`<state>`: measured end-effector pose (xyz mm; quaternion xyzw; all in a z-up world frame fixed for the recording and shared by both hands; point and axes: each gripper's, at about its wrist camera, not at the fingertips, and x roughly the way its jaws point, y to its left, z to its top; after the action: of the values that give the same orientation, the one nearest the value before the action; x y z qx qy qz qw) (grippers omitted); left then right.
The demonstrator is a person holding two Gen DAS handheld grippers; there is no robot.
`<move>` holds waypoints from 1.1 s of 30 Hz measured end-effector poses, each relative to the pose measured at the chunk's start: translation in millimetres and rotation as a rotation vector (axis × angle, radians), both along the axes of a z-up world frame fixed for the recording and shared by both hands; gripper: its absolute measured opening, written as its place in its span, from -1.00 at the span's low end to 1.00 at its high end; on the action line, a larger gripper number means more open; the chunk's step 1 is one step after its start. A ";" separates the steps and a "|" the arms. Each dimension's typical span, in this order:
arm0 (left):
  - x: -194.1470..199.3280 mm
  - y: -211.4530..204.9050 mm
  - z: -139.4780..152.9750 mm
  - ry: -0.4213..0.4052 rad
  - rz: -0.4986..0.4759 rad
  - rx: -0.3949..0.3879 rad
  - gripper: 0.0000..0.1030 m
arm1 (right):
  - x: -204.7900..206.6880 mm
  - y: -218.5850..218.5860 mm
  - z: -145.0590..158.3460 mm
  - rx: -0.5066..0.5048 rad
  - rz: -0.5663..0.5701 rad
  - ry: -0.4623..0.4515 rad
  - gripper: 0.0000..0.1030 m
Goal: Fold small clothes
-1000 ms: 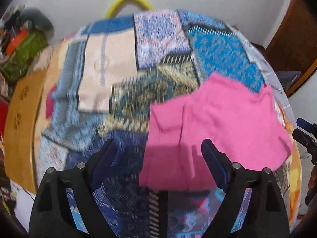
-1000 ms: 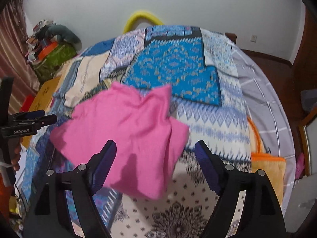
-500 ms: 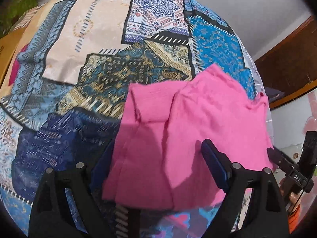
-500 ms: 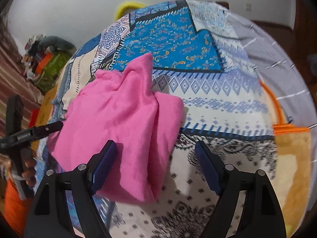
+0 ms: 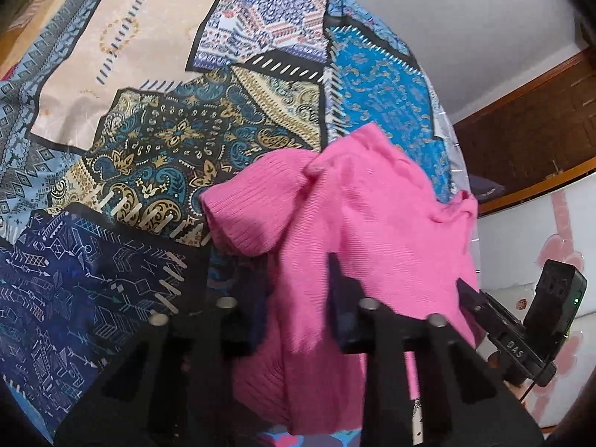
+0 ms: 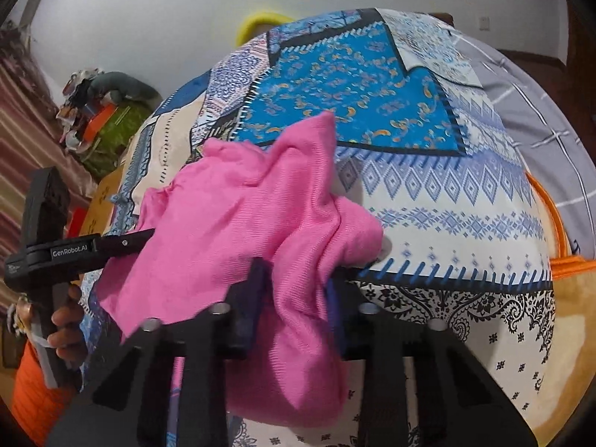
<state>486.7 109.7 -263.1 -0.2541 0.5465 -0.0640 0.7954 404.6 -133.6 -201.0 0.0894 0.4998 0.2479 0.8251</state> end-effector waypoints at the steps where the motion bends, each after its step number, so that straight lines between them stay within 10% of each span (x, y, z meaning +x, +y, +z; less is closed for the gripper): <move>1: -2.0 -0.7 3.4 -0.008 -0.001 0.011 -0.59 | -1.3 2.0 2.6 -0.014 0.000 -0.017 -0.64; 21: -101.5 22.8 137.2 -0.251 0.030 0.168 -0.95 | -64.9 34.2 108.2 -0.005 0.084 -0.201 -0.88; 33: -112.4 8.7 115.9 -0.162 -0.046 0.209 -0.95 | -76.2 31.4 78.2 -0.032 0.058 -0.112 -0.87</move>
<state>374.3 118.4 -147.2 -0.1510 0.4897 -0.0453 0.8575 328.5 -102.2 -122.8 0.0478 0.4592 0.2684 0.8455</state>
